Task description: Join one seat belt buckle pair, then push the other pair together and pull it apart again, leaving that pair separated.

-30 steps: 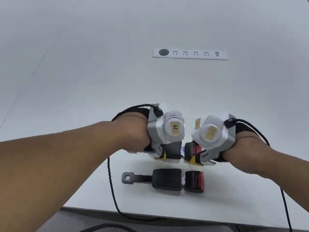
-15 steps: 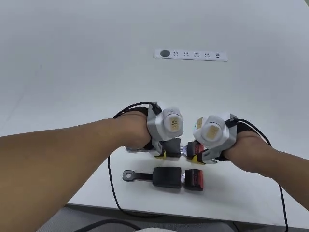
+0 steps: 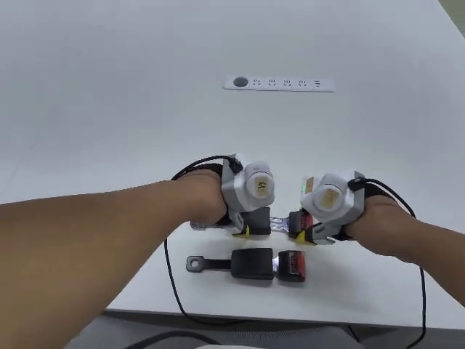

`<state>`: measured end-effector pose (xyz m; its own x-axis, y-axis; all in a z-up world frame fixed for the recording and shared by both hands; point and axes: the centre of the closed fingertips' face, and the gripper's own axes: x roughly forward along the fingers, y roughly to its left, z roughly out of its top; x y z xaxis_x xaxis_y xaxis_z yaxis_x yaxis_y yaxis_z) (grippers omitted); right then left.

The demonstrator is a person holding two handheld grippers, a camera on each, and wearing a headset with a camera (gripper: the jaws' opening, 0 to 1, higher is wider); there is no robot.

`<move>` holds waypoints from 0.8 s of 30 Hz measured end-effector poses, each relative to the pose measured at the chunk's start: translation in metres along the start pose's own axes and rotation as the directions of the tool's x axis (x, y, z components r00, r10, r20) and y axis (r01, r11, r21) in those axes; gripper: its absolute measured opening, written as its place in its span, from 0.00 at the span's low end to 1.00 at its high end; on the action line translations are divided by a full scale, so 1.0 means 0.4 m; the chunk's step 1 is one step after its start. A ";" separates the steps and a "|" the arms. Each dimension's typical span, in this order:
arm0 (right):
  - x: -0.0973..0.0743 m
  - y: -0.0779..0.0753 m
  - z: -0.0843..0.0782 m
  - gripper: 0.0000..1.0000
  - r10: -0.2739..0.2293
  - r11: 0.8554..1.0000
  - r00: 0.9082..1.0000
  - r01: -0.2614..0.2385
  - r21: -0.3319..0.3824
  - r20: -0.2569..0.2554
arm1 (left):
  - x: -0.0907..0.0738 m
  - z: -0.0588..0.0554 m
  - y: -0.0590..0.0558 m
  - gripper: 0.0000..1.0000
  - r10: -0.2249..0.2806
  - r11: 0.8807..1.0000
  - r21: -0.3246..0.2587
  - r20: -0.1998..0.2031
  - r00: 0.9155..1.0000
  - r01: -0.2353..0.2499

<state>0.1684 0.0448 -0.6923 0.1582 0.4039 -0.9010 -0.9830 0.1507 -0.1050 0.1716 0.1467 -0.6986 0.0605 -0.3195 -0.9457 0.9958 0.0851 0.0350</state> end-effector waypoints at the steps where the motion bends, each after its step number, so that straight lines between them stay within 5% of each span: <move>1: -0.006 -0.003 -0.014 0.34 -0.002 1.000 1.000 0.002 0.002 -0.007 | 0.000 0.000 -0.001 0.33 0.002 1.000 -0.001 0.000 1.000 -0.002; 11: -0.070 -0.007 -0.152 0.34 -0.013 1.000 0.997 0.015 0.025 -0.076 | -0.002 0.001 -0.006 0.33 0.008 1.000 0.011 0.005 1.000 -0.008; 16: -0.084 -0.005 -0.185 0.34 -0.017 1.000 0.994 0.019 0.017 -0.109 | -0.006 0.003 -0.009 0.33 0.010 1.000 0.010 0.018 1.000 -0.010; 24: -0.087 0.002 -0.186 0.34 0.006 0.999 0.993 -0.001 0.038 -0.121 | -0.012 0.007 -0.012 0.33 0.015 1.000 0.009 0.008 1.000 -0.015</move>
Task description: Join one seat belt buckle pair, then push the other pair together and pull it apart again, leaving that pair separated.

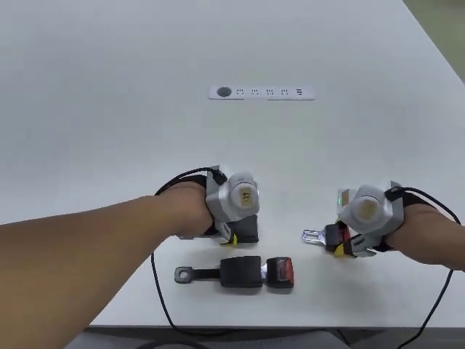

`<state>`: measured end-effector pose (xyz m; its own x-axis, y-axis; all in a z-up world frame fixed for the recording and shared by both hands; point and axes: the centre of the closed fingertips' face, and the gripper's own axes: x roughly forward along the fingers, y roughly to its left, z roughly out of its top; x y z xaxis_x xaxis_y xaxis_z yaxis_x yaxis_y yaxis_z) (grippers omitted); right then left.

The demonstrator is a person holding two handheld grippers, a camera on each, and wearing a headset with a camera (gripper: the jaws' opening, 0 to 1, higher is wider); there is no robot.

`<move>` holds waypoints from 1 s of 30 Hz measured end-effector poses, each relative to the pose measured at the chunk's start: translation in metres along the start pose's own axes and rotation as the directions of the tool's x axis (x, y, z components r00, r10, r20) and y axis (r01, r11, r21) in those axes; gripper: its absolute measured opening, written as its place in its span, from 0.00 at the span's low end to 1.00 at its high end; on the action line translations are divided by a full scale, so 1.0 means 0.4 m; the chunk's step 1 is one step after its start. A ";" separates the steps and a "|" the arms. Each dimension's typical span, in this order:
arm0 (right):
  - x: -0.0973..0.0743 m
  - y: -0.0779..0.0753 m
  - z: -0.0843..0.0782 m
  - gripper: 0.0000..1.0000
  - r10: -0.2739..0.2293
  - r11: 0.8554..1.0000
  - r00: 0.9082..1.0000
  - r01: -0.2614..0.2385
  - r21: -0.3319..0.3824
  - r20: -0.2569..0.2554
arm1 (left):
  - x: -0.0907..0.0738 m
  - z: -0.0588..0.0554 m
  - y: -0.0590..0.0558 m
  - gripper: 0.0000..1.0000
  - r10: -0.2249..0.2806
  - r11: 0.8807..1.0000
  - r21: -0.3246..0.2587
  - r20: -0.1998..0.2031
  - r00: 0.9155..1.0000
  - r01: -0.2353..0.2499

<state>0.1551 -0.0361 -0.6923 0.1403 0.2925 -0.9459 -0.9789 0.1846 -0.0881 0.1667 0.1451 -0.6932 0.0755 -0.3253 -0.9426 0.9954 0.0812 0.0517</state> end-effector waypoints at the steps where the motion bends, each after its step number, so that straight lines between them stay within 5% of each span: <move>1: 0.000 0.000 0.000 0.34 -0.001 1.000 1.000 0.001 -0.001 -0.003 | 0.000 0.000 0.000 0.33 0.001 1.000 0.000 0.000 1.000 -0.001; 7: -0.004 -0.001 0.002 0.35 -0.052 0.998 0.999 0.051 -0.039 -0.017 | -0.005 0.002 0.004 0.34 0.041 0.999 0.023 0.011 0.999 -0.041; 9: -0.011 -0.007 0.004 0.42 -0.097 0.995 0.995 0.097 -0.027 -0.012 | -0.014 0.004 0.010 0.34 0.086 0.991 0.097 0.025 0.996 -0.088; 12: -0.023 0.008 0.019 0.43 -0.100 0.995 0.995 0.100 0.012 0.029 | -0.051 0.011 -0.013 0.36 0.104 0.994 0.007 0.087 0.991 -0.105; 14: -0.037 0.016 0.033 0.44 -0.111 0.994 0.992 0.109 0.030 0.055 | -0.076 0.012 -0.010 0.38 0.128 0.992 0.000 0.111 0.986 -0.129; 15: -0.049 0.021 0.049 0.44 -0.129 0.991 0.988 0.126 0.041 0.083 | -0.112 0.016 0.008 0.38 0.183 0.983 -0.025 0.141 0.973 -0.181; 18: -0.073 0.034 0.083 0.44 -0.147 0.988 0.980 0.138 0.071 0.136 | -0.155 0.011 0.019 0.41 0.224 0.973 -0.097 0.178 0.958 -0.209; 21: -0.100 0.050 0.115 0.45 -0.164 0.983 0.967 0.144 0.112 0.193 | -0.218 0.000 0.018 0.43 0.275 0.953 -0.197 0.230 0.933 -0.232; 23: -0.126 0.056 0.140 0.48 -0.201 0.973 0.952 0.168 0.156 0.229 | -0.249 -0.016 0.004 0.45 0.299 0.937 -0.258 0.240 0.924 -0.236; 27: -0.146 0.086 0.156 0.53 -0.199 0.974 0.947 0.162 0.158 0.251 | -0.290 -0.057 -0.032 0.50 0.329 0.916 -0.322 0.268 0.905 -0.238; 30: -0.153 0.112 0.162 0.53 -0.193 0.974 0.944 0.152 0.168 0.269 | -0.309 -0.100 -0.068 0.54 0.337 0.901 -0.372 0.270 0.902 -0.225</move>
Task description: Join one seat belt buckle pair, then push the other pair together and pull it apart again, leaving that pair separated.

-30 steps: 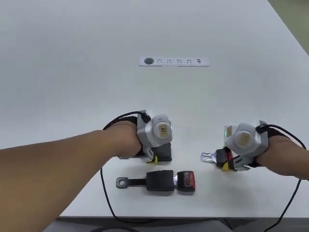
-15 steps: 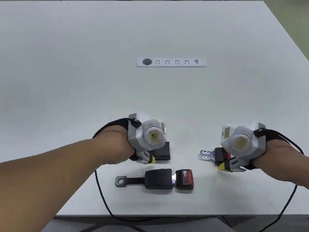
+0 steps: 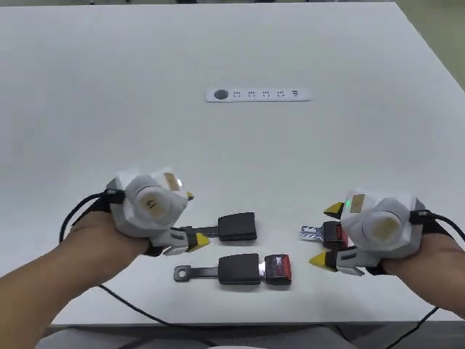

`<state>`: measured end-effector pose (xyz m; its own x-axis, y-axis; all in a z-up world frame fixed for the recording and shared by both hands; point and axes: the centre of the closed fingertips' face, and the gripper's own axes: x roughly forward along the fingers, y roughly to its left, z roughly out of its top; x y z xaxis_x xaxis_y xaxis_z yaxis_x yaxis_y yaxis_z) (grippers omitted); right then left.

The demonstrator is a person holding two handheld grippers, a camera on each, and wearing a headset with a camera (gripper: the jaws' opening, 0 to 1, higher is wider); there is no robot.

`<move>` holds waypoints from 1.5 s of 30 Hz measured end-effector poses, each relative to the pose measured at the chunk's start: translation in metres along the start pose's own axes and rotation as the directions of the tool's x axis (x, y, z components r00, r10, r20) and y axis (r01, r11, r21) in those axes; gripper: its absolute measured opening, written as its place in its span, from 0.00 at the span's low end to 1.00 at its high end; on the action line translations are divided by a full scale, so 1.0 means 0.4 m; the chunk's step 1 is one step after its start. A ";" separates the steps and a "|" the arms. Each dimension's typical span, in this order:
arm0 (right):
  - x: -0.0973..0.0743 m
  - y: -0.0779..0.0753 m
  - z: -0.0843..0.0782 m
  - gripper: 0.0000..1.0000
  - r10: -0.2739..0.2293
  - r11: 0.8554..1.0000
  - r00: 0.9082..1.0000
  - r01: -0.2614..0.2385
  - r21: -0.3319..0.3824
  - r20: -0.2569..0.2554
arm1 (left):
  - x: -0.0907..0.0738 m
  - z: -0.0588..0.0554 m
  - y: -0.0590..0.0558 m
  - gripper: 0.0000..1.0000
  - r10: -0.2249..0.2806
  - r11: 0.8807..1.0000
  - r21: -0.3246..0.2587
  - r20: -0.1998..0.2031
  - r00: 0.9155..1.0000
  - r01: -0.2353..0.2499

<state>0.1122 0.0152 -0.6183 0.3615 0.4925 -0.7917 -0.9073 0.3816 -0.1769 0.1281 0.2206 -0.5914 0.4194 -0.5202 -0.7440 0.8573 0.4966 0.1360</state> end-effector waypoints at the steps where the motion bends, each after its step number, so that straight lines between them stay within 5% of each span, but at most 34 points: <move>1: -0.006 0.005 0.003 0.53 -0.002 1.000 1.000 0.002 0.006 0.006 | -0.006 -0.012 -0.002 0.57 0.002 1.000 -0.006 -0.001 1.000 -0.002; 5: -0.013 0.024 -0.010 0.56 -0.004 0.997 0.999 0.002 0.081 0.033 | -0.024 -0.076 0.007 0.66 0.016 0.997 -0.081 -0.016 1.000 -0.017; 9: -0.021 0.036 -0.045 0.61 -0.009 0.993 1.000 0.006 0.121 0.022 | -0.048 -0.106 0.020 0.71 0.033 0.988 -0.150 -0.008 0.999 -0.034; 25: -0.061 0.023 -0.109 0.85 -0.068 0.967 0.997 0.060 0.249 0.023 | -0.101 -0.205 -0.031 0.92 -0.008 0.965 -0.263 -0.013 1.000 0.004; 31: -0.060 0.010 -0.103 1.00 -0.111 0.955 0.993 0.093 0.280 0.049 | -0.112 -0.210 -0.026 0.98 0.010 0.958 -0.286 -0.015 1.000 -0.013; 45: -0.047 0.038 -0.126 0.99 -0.096 0.953 0.995 0.085 0.290 0.023 | -0.103 -0.226 -0.045 1.00 0.006 0.953 -0.303 -0.019 1.000 -0.011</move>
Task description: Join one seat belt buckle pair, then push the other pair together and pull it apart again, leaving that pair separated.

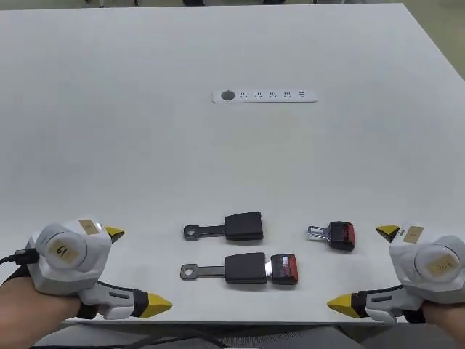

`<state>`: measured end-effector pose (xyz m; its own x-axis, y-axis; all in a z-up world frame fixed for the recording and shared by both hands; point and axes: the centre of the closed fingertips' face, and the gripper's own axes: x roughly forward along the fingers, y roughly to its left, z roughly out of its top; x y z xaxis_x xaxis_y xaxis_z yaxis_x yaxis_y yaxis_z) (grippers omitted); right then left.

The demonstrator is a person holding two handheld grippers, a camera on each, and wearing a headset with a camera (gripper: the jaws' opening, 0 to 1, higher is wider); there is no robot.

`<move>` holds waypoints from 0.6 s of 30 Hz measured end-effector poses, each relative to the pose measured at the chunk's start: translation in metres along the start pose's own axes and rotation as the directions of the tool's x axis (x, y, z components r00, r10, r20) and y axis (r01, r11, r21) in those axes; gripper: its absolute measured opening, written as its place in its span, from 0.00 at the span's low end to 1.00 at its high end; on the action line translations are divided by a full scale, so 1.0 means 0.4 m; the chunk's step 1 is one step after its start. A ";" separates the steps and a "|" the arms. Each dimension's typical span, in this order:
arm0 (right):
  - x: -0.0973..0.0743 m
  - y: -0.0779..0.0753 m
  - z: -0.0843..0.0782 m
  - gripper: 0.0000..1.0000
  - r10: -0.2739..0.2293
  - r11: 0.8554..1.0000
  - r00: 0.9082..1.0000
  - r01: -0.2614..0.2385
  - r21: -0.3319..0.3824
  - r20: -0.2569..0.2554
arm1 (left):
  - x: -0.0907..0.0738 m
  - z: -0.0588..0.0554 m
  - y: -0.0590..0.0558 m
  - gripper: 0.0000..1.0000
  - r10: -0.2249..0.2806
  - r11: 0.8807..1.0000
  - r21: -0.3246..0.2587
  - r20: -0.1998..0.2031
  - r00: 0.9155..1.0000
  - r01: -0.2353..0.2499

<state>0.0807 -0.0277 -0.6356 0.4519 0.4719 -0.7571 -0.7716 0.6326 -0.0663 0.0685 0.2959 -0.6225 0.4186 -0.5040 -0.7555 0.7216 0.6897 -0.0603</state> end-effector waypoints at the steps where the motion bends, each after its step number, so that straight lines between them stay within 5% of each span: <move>1: 0.000 0.000 -0.002 0.98 0.001 1.000 1.000 -0.001 0.001 -0.001 | 0.000 -0.002 -0.004 1.00 -0.002 1.000 0.001 -0.004 1.000 0.002; 18: 0.004 0.009 -0.002 0.98 -0.001 1.000 1.000 0.001 0.012 0.001 | 0.002 -0.009 -0.010 1.00 0.007 1.000 -0.008 -0.003 1.000 -0.007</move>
<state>0.0781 -0.0253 -0.6377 0.4536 0.4719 -0.7560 -0.7657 0.6405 -0.0596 0.0640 0.2946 -0.6254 0.4225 -0.4975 -0.7577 0.7140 0.6975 -0.0599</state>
